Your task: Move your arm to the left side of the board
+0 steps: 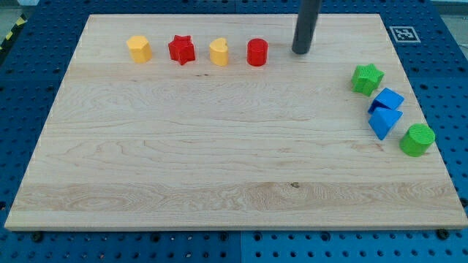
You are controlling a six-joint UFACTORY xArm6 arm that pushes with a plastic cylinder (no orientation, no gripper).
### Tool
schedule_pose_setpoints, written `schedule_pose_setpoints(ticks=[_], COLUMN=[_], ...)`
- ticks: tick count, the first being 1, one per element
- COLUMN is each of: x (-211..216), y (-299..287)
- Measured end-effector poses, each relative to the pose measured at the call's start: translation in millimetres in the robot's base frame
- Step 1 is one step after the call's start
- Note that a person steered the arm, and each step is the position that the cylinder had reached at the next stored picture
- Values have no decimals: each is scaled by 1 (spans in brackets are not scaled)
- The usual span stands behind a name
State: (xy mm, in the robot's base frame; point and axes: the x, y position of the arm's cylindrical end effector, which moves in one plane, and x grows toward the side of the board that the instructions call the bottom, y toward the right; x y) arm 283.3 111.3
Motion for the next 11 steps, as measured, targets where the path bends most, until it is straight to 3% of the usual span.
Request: schedule_pose_setpoints(ticks=[1, 3, 5, 6, 7, 9, 10, 11], x=[-10, -28, -43, -47, -47, 5, 6, 12], y=[-23, -166, -252, -326, -348, -347, -339, -287])
